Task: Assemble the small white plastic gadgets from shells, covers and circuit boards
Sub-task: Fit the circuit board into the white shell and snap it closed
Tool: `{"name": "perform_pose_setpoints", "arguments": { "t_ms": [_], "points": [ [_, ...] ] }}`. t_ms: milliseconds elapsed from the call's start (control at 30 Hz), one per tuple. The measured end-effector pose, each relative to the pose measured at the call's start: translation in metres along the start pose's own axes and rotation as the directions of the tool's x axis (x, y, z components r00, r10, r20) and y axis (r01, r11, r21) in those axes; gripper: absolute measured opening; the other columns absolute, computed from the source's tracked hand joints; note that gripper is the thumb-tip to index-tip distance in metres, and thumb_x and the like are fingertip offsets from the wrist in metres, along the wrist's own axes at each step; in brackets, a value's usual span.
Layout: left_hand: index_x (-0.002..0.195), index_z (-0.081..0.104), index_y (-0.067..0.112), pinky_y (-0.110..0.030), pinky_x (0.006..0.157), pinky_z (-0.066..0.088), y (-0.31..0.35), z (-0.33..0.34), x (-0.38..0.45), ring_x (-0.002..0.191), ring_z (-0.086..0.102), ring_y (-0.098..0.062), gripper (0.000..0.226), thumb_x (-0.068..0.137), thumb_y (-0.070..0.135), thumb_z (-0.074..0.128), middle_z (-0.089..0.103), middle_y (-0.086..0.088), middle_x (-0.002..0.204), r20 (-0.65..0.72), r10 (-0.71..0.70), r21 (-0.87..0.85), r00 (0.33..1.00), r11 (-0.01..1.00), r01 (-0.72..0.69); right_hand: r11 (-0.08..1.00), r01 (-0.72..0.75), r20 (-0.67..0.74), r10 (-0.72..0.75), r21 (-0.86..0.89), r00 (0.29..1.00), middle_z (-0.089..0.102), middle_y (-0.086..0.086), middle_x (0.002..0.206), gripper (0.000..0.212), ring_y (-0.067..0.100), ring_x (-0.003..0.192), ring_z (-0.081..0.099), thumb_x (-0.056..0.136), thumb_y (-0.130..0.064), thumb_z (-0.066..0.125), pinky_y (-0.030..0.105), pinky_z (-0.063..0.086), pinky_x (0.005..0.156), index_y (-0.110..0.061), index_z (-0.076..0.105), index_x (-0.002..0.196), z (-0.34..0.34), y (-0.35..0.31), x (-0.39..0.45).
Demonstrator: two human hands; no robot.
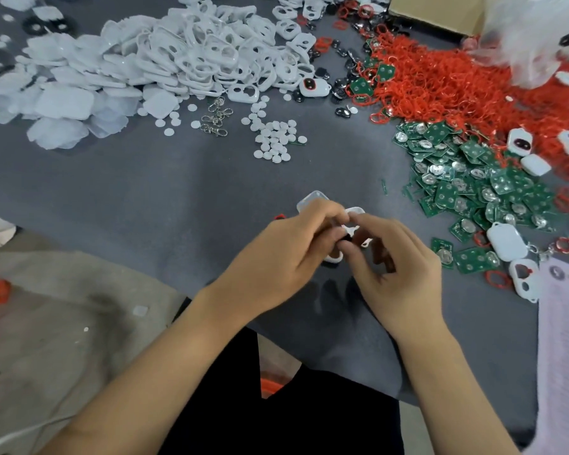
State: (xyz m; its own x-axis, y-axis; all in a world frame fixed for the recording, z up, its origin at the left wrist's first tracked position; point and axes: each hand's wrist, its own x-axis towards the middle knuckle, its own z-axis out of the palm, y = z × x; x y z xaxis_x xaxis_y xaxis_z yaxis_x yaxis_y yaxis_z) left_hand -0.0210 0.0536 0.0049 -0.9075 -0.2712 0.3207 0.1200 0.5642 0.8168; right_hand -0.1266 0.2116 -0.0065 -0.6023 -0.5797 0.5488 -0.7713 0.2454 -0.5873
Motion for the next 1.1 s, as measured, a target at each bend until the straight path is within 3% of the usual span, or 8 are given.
{"name": "perform_pose_setpoints", "arguments": {
  "t_ms": [133,233,400,600,700,833,967,1100],
  "points": [
    [0.119,0.043,0.028,-0.017,0.063,0.040,0.010,0.009,0.008,0.063,0.053,0.000,0.009,0.112,0.026,0.041,0.058,0.022,0.080,0.044,0.048,0.028,0.998,0.998,-0.049,0.994,-0.096,-0.052,0.099,0.051,0.994,0.067,-0.013,0.086,0.020,-0.001,0.077,0.058,0.099,-0.037,0.066,0.006,0.040,0.073,-0.019,0.075,0.102,-0.011,-0.003,-0.009],
    [0.124,0.051,0.027,-0.034,0.069,0.050,0.007,0.015,0.013,0.084,0.063,-0.008,0.018,0.107,0.031,0.053,0.069,0.014,0.102,-0.057,0.086,0.254,0.995,0.965,-0.068,0.986,-0.155,-0.056,0.152,-0.061,0.987,0.061,-0.017,0.087,0.006,-0.003,0.081,0.057,0.096,-0.035,0.069,0.008,0.040,0.072,-0.029,0.070,0.097,-0.023,-0.002,-0.021],
    [0.105,0.071,0.018,-0.037,0.078,0.051,0.000,0.032,0.022,0.097,0.059,-0.024,0.029,0.086,0.038,0.081,0.064,-0.001,0.113,-0.043,0.109,0.473,0.993,0.878,-0.075,0.955,-0.026,0.020,0.034,-0.295,0.999,0.069,-0.011,0.091,0.009,0.016,0.085,0.064,0.092,-0.028,0.074,0.035,0.049,0.063,-0.022,0.072,0.085,-0.029,0.002,-0.034],
    [0.094,0.073,0.014,-0.043,0.076,0.051,-0.009,0.028,0.027,0.093,0.057,-0.028,0.011,0.094,0.024,0.077,0.065,-0.004,0.112,-0.070,0.149,0.471,0.986,0.877,-0.099,0.968,0.043,0.067,-0.027,-0.246,0.997,0.069,-0.009,0.090,0.016,0.019,0.079,0.063,0.094,-0.033,0.075,0.038,0.050,0.058,-0.023,0.076,0.081,-0.026,0.003,-0.031],
    [0.100,0.070,0.009,-0.033,0.090,0.048,-0.011,0.022,0.027,0.104,0.058,-0.025,0.013,0.102,0.021,0.066,0.065,-0.004,0.118,-0.196,0.176,0.380,0.965,0.920,-0.091,0.969,0.026,0.004,-0.026,-0.244,1.000,0.069,-0.008,0.089,0.021,0.020,0.078,0.063,0.098,-0.033,0.070,0.035,0.049,0.060,-0.022,0.075,0.081,-0.023,0.005,-0.028],
    [0.108,0.053,0.011,-0.019,0.098,0.045,-0.010,0.013,0.029,0.120,0.061,-0.006,0.008,0.111,0.015,0.047,0.063,-0.001,0.132,-0.313,-0.012,-0.055,0.950,0.998,-0.006,0.943,-0.058,-0.098,0.027,-0.329,0.995,0.070,-0.008,0.088,0.022,0.021,0.079,0.056,0.102,-0.030,0.065,0.029,0.041,0.060,-0.021,0.076,0.084,-0.011,0.007,-0.011],
    [0.105,0.043,0.018,-0.027,0.075,0.055,-0.012,0.011,0.029,0.093,0.072,-0.013,0.016,0.115,0.026,0.034,0.076,-0.004,0.112,-0.381,-0.201,-0.253,0.903,0.962,0.107,0.906,-0.073,-0.032,0.066,-0.416,0.997,0.071,-0.003,0.089,0.015,0.028,0.084,0.056,0.099,-0.029,0.068,0.039,0.047,0.063,-0.021,0.080,0.099,0.007,0.010,0.016],
    [0.099,0.041,0.025,-0.017,0.056,0.045,-0.013,0.010,0.028,0.068,0.070,-0.014,0.020,0.114,0.036,0.032,0.079,0.000,0.098,-0.368,-0.256,-0.427,0.894,0.901,0.082,0.903,-0.064,0.075,0.106,-0.424,0.992,0.070,0.006,0.089,0.019,0.037,0.088,0.055,0.096,-0.029,0.072,0.046,0.048,0.075,-0.015,0.081,0.104,0.019,0.011,0.037]
  ]
}}
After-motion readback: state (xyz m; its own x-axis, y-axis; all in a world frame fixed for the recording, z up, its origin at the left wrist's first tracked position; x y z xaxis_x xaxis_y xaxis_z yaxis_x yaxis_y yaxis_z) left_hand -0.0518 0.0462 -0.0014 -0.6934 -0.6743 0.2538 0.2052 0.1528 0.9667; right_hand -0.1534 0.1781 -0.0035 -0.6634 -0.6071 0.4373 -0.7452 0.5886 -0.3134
